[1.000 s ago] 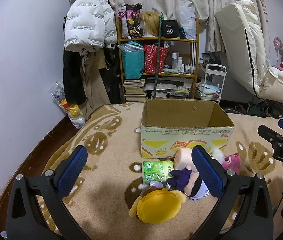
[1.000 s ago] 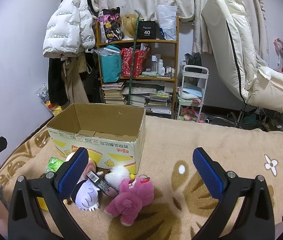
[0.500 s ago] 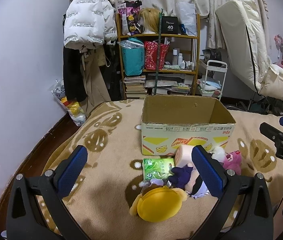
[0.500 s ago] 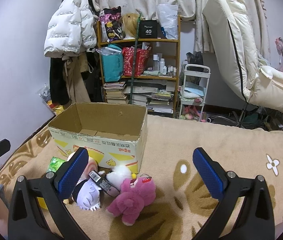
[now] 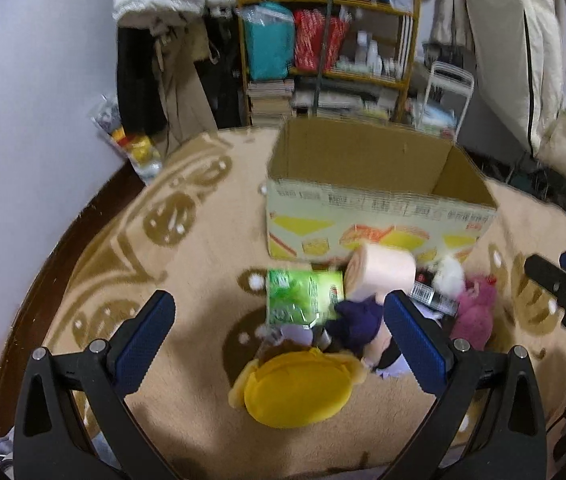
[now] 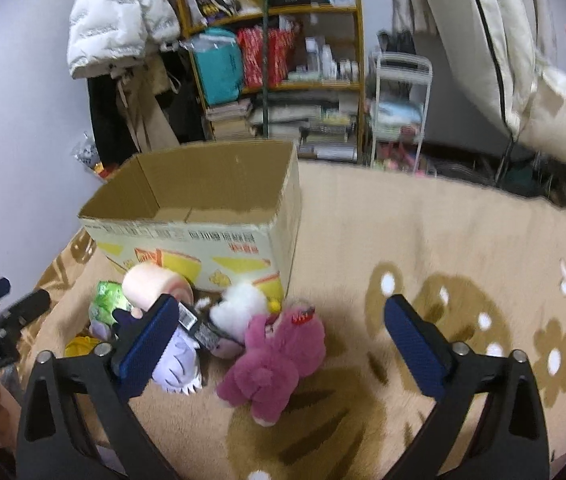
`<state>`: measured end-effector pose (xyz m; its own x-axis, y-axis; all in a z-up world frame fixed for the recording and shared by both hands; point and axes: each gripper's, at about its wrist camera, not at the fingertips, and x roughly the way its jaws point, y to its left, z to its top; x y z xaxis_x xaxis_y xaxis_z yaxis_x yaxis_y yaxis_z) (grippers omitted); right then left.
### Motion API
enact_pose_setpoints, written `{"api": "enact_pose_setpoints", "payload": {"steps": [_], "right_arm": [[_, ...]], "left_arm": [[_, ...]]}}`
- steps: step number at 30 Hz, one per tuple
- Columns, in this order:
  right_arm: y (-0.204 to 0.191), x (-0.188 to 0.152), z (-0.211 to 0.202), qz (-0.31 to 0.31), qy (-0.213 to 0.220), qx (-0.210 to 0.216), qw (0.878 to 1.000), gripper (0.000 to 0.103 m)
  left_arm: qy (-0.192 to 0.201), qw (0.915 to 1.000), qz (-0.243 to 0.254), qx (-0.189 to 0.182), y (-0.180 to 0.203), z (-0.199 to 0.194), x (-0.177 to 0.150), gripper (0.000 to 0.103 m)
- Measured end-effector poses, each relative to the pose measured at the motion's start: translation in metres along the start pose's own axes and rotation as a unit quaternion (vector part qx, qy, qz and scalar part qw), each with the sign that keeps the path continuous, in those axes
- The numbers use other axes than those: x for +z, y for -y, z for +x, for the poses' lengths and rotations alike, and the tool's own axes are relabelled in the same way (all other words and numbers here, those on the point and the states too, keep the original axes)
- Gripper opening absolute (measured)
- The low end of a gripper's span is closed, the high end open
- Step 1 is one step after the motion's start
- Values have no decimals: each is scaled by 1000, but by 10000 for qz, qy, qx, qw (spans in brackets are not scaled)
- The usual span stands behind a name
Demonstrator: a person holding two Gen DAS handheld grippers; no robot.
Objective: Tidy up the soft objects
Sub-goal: 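Grasp the pink strawberry bear with the right gripper while the left gripper grasps the yellow plush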
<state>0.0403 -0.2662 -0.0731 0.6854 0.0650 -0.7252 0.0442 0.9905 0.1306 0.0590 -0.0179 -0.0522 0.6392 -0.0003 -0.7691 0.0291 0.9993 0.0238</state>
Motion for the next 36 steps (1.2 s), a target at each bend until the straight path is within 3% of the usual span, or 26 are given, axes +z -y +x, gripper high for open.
{"api": "enact_pose_setpoints", "payload": {"steps": [4, 7, 14, 15, 17, 21, 26, 36], "right_arm": [[4, -3, 20, 123, -496, 159, 9986, 97], [3, -7, 37, 94, -843, 219, 9962, 87], [2, -18, 70, 111, -1513, 231, 9882, 73], [2, -19, 72, 129, -1560, 197, 9875, 62], [5, -21, 75, 166, -1633, 124, 9864, 56], [10, -25, 83, 339, -1778, 308, 9830, 56], [12, -24, 93, 321, -1890, 325, 9809, 57], [17, -32, 107, 453, -2225, 343, 9733, 72]], "left_arm": [[-510, 9987, 48, -39, 7, 23, -4, 103], [-868, 9962, -59, -84, 6, 40, -7, 103], [-1742, 9831, -209, -517, 7, 74, -19, 102], [-1797, 9819, -209, -555, 8, 77, -20, 102], [-1941, 9790, -222, -589, 9, 83, -22, 102], [-2472, 9671, -209, -559, 12, 101, -31, 102], [-2595, 9647, -43, -451, 20, 113, -32, 102], [-2825, 9585, -26, -382, 30, 127, -37, 102]]}}
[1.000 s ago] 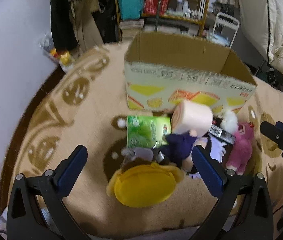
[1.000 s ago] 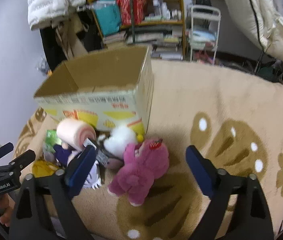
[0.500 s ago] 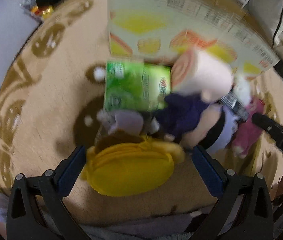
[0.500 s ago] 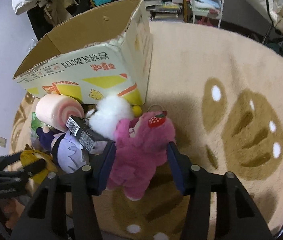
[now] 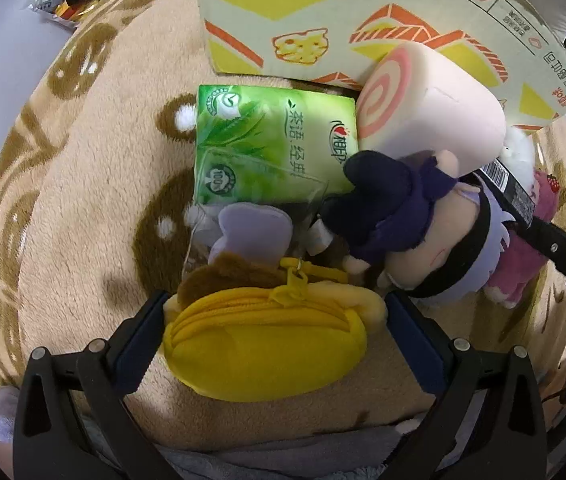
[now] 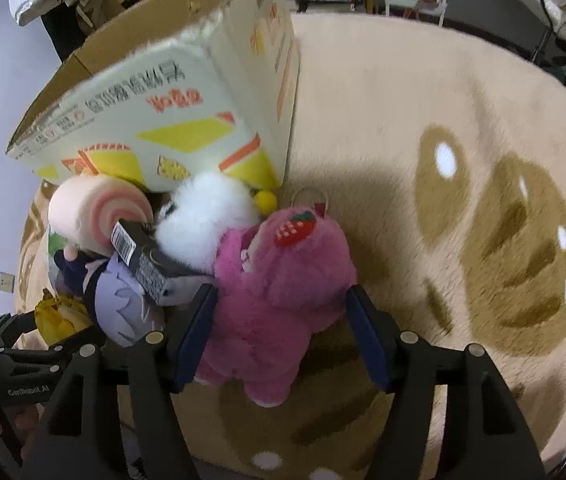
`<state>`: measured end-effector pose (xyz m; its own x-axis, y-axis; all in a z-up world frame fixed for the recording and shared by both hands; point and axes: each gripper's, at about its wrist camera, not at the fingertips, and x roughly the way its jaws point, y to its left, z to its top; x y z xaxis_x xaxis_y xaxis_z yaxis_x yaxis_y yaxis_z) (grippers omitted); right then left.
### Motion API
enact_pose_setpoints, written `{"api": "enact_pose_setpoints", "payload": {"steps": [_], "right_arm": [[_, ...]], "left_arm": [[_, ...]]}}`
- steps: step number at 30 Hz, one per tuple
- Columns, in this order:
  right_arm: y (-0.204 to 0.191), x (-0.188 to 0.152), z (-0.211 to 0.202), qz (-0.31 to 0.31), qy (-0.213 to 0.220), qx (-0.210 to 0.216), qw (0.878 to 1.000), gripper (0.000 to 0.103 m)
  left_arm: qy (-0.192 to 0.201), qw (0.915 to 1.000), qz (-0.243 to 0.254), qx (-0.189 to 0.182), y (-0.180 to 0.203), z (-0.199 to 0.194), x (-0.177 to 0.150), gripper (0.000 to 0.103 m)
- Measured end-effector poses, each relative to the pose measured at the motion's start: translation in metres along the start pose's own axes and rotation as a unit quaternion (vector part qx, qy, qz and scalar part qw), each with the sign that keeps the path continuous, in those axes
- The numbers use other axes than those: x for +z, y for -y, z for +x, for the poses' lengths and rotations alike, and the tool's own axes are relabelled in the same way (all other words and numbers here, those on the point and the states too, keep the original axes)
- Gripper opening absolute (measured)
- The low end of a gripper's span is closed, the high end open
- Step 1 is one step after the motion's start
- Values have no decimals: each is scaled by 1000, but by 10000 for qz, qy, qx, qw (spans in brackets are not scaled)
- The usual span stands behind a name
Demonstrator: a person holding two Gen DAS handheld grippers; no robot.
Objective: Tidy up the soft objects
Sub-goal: 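Grasp the pink strawberry bear with the right gripper while the left gripper grasps the yellow plush, then lift the pink bear with the right gripper while the left gripper carries the yellow plush over the box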
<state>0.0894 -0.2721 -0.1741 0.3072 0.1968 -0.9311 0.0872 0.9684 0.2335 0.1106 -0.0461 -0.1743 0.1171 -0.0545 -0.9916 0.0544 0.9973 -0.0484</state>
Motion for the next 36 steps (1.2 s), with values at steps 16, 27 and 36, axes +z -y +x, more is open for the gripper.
{"api": "enact_pose_setpoints", "payload": {"steps": [16, 27, 36], "right_arm": [[-13, -3, 12, -176, -346, 44, 9992, 70], [-5, -10, -23, -128, 37, 60, 9999, 63], [-10, -15, -64, -136, 617, 137, 9979, 60]], "left_arm": [[-64, 9997, -229, -43, -23, 10, -3, 89], [332, 9990, -224, -195, -31, -16, -21, 84], [1560, 9876, -197, 2, -29, -68, -44, 85]]}}
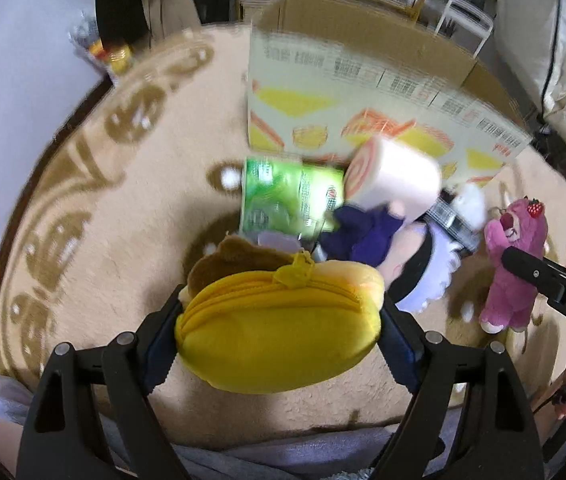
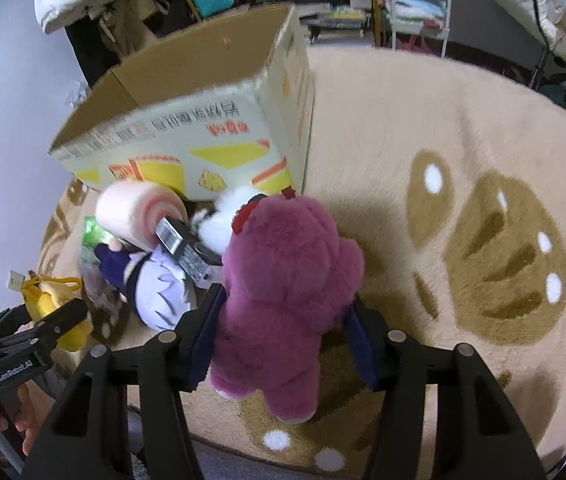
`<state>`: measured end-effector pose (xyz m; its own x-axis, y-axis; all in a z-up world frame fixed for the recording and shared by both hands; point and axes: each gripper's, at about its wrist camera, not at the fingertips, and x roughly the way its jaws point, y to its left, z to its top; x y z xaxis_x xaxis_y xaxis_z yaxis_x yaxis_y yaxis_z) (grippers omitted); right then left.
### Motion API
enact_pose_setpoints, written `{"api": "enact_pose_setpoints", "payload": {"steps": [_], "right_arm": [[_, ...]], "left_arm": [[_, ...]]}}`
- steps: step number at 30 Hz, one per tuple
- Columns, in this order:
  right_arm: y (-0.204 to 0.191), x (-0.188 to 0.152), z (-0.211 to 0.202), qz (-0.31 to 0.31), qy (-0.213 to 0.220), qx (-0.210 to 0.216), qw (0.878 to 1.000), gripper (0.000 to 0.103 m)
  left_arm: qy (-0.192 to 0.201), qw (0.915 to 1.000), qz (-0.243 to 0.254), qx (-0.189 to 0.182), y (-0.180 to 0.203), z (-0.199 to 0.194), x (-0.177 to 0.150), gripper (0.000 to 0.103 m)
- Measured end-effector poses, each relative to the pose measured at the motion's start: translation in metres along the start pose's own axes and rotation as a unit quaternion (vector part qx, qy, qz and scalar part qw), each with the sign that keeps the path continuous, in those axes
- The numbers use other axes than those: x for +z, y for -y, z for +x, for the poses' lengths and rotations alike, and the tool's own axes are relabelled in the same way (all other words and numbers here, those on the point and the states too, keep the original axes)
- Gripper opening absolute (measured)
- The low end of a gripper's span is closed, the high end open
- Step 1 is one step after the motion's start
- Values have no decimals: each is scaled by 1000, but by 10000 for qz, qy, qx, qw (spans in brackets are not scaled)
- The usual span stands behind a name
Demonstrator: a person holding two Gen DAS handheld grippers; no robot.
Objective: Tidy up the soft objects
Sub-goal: 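Lift the pink bear with the right gripper while the left gripper carries the yellow plush over the box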
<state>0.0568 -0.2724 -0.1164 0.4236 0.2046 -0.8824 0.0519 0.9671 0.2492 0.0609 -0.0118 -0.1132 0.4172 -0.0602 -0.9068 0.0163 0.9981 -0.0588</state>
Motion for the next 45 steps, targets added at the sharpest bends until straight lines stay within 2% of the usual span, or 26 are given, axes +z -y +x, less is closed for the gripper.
{"api": "enact_pose_setpoints", "payload": {"steps": [3, 7, 10, 14, 18, 23, 28, 34, 39, 45], "right_arm": [[1, -3, -16, -5, 371, 128, 9992, 60], [-7, -2, -43, -209, 1102, 468, 9926, 60], [-21, 0, -58, -437, 1524, 500, 9861, 60], [-38, 7, -73, -627, 1904, 588, 9779, 60], [-53, 19, -87, -921, 2198, 518, 9698, 60], [-65, 41, -90, -1102, 2483, 383, 9616, 61], [-77, 64, -78, -1342, 2584, 237, 9564, 61], [-80, 88, -58, -1439, 2640, 195, 9535, 61], [-74, 100, -42, -1412, 2666, 235, 9531, 61], [-62, 99, -27, -1316, 2656, 326, 9545, 61]], "left_arm": [[517, 9986, 85, 88, 6, -20, -3, 85], [1353, 9906, 152, 92, 13, -53, 3, 85], [1947, 9805, 252, 72, 17, -77, 9, 85], [2587, 9625, 719, 381, 29, -102, 18, 85], [2903, 9523, 881, 339, 40, -122, 31, 85], [3311, 9357, 1122, 482, 52, -139, 52, 85], [3500, 9288, 1169, 332, 54, -134, 83, 86], [3493, 9306, 1084, 135, 52, -105, 115, 86], [3316, 9380, 1008, 24, 50, -76, 131, 86], [3022, 9476, 1025, -130, 46, -42, 137, 87]]}}
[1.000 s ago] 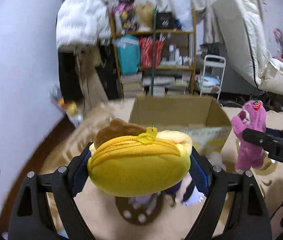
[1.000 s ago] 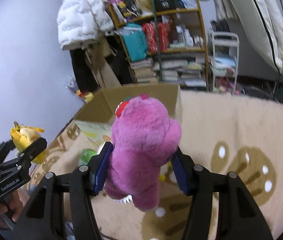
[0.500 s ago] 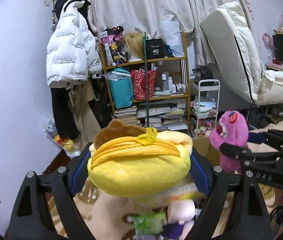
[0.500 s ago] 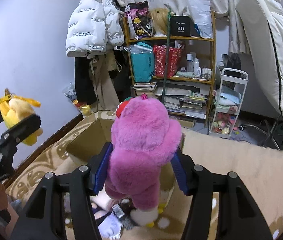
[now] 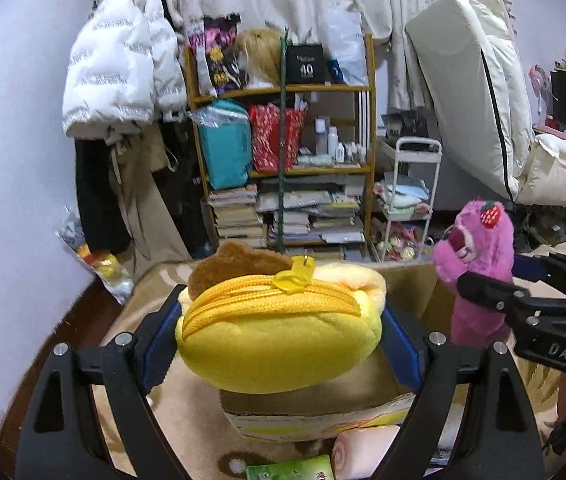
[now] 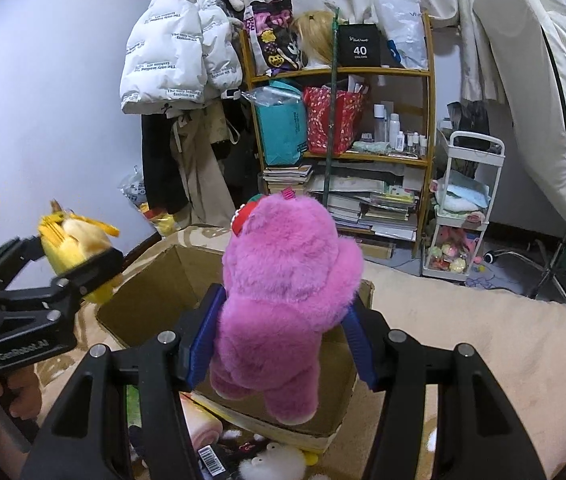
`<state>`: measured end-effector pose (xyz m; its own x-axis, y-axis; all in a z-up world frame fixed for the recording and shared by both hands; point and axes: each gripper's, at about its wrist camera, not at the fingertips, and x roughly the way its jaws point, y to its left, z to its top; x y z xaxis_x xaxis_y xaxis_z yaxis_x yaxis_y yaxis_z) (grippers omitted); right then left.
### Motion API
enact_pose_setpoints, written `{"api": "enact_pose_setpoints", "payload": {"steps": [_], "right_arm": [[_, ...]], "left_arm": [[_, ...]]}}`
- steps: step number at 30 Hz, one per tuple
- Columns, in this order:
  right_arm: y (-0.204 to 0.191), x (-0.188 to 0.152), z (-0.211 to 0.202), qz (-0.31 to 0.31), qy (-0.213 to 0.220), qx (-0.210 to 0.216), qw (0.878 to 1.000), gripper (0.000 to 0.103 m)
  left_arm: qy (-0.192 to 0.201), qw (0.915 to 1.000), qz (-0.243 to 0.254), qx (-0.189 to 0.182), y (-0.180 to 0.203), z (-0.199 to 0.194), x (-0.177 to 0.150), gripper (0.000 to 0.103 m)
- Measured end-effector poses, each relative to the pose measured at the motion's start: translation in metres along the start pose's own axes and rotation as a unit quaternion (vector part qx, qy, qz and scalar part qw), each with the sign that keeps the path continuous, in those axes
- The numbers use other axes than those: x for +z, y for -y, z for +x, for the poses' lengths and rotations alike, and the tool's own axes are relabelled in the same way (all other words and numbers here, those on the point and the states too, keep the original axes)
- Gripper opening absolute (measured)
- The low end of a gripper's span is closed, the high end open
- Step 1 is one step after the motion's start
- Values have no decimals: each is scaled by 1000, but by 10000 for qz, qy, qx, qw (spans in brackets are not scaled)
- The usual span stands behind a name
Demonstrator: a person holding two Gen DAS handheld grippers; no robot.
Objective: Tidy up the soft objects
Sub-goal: 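Lift the pink bear with the right gripper while the left gripper carries the yellow plush over the box, then open the right gripper to drop the pink bear while the left gripper drops the yellow plush into the box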
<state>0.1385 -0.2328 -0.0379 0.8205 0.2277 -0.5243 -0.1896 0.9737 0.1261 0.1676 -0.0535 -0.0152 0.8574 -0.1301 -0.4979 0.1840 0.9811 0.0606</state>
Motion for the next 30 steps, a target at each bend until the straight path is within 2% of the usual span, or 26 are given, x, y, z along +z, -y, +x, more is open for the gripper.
{"api": "enact_pose_setpoints", "payload": {"steps": [7, 12, 19, 24, 30], "right_arm": [[10, -15, 19, 134, -263, -6, 9996, 62], [18, -20, 26, 330, -410, 105, 9986, 62], [20, -21, 23, 409, -385, 135, 9983, 65], [15, -23, 15, 345, -280, 56, 9990, 86], [10, -25, 3, 377, -249, 30, 9990, 94]], "left_arm": [[-370, 9988, 306, 34, 11, 27, -19, 88], [-541, 9982, 259, 5, 14, 34, -26, 90], [-612, 9980, 124, -10, 13, 31, -27, 93], [-713, 9974, -22, -69, 10, 24, -25, 97], [-535, 9985, -112, -50, 7, 8, -23, 102]]}}
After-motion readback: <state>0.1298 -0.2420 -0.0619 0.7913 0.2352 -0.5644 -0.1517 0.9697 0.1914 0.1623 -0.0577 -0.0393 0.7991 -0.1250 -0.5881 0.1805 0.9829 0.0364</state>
